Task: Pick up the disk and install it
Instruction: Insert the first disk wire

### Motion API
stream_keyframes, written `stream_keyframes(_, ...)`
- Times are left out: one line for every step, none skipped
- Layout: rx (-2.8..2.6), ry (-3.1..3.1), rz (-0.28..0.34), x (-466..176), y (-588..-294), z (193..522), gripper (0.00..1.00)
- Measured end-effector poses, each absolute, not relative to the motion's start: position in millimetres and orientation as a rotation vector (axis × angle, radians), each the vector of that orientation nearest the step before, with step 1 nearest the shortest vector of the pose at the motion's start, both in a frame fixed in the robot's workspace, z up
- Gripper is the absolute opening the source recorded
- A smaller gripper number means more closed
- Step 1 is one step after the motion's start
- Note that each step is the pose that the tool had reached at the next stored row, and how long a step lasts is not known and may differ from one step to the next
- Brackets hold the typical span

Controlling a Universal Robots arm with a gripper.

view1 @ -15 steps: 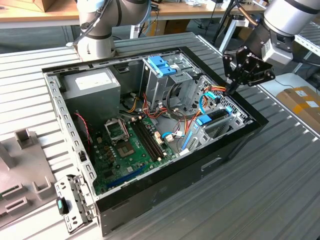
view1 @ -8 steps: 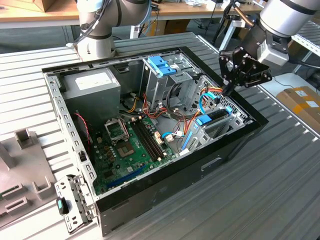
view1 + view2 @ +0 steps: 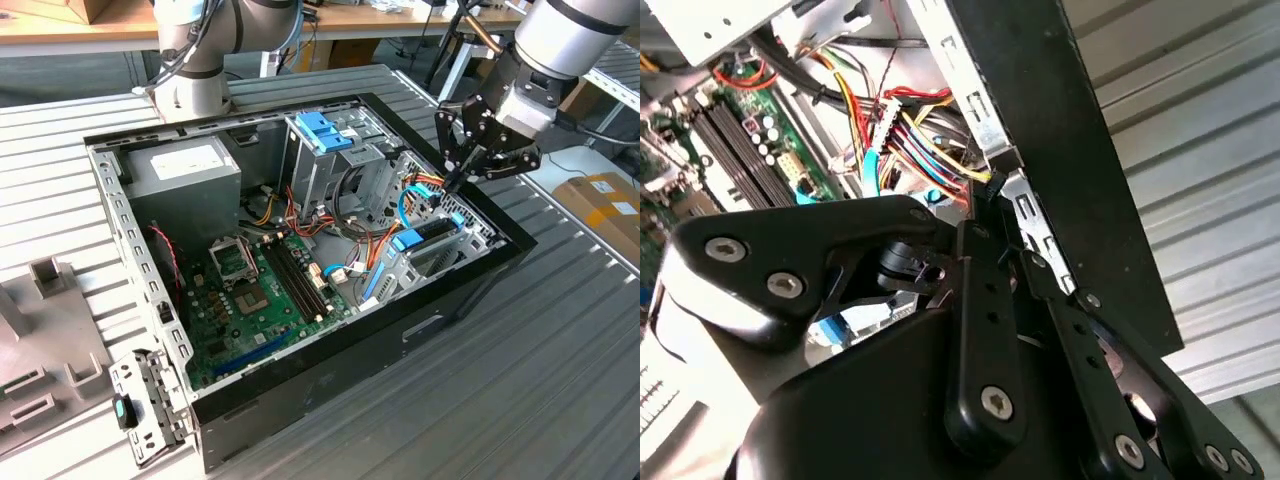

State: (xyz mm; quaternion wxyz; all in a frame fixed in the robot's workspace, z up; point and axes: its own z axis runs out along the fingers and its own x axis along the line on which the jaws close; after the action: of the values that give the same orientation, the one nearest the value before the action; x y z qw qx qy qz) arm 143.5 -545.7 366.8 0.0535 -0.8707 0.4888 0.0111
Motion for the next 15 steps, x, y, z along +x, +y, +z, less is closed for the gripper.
stream_keyframes(-2.637,1.501,0.033,143.4,-545.7,366.8,0.17)
stream_keyframes(-2.628,1.517,0.032,143.0,-545.7,366.8,0.17)
stream_keyframes(-2.622,1.527,0.031,142.7,-545.7,366.8,0.17)
stream_keyframes(-2.614,1.539,0.031,142.0,-545.7,366.8,0.17)
stream_keyframes(-2.607,1.550,0.030,141.2,-545.7,366.8,0.17)
stream_keyframes(-2.603,1.557,0.030,140.7,-545.7,366.8,0.17)
stream_keyframes(-2.598,1.565,0.029,140.3,-545.7,366.8,0.17)
stream_keyframes(-2.587,1.583,0.028,139.5,-545.7,366.8,0.17)
stream_keyframes(-2.579,1.596,0.027,139.1,-545.7,366.8,0.17)
stream_keyframes(-2.570,1.609,0.027,138.8,-545.7,366.8,0.17)
stream_keyframes(-2.555,1.634,0.025,138.5,-545.7,366.8,0.17)
stream_keyframes(-2.548,1.644,0.024,138.2,-545.7,366.8,0.17)
stream_keyframes(-2.541,1.655,0.024,138.0,-545.7,366.8,0.17)
stream_keyframes(-2.530,1.671,0.023,137.8,-545.7,366.8,0.17)
stream_keyframes(-2.524,1.681,0.022,137.7,-545.7,366.8,0.17)
